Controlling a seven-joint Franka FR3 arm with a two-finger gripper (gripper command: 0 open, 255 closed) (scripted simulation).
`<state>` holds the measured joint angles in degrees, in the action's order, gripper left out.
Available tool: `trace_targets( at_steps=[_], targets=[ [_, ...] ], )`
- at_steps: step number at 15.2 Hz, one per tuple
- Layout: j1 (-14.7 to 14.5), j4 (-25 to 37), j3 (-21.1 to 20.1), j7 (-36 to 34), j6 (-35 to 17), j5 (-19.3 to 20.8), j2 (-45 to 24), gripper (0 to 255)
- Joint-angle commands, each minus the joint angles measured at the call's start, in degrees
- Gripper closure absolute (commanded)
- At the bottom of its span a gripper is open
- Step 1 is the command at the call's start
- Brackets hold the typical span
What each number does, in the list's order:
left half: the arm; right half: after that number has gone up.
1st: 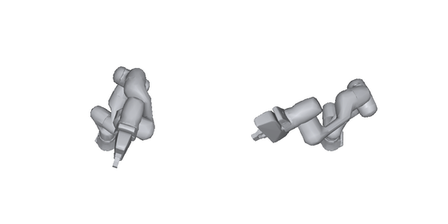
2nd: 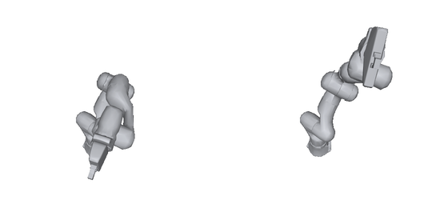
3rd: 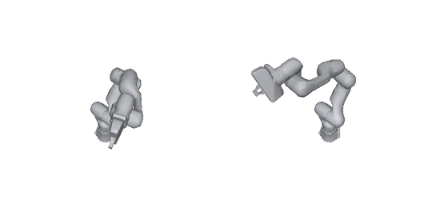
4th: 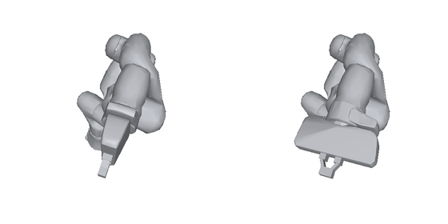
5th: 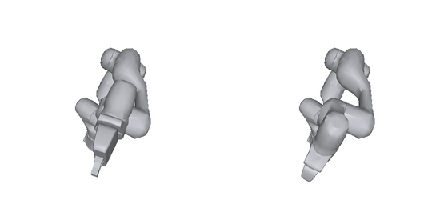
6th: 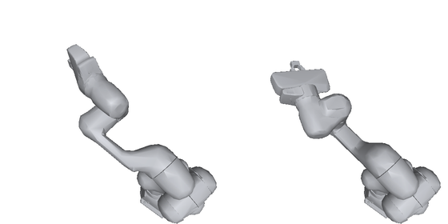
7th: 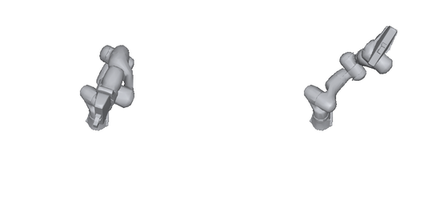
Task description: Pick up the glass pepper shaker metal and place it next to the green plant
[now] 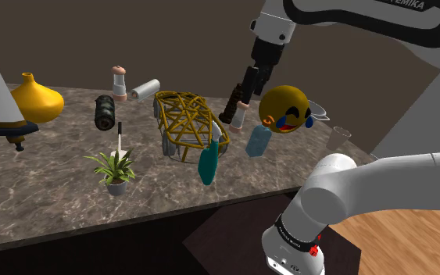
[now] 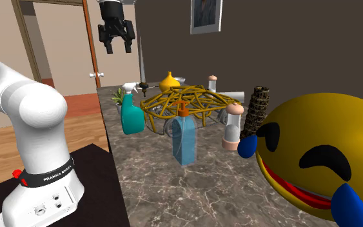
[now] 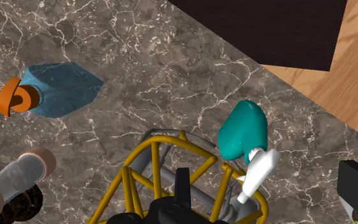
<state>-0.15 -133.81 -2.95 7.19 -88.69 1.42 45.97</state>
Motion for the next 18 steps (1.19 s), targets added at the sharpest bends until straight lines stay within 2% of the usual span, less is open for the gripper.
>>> trace_targets(
  at_steps=[1, 10, 18],
  targets=[
    [0.0, 0.0, 0.0, 0.0, 0.0, 0.0, 0.0, 0],
    [3.7, -1.3, 8.3, 8.4, -11.1, 6.5, -9.0, 0],
    [6.2, 2.2, 15.4, 15.4, -20.6, 9.9, -20.8, 0]
  ],
)
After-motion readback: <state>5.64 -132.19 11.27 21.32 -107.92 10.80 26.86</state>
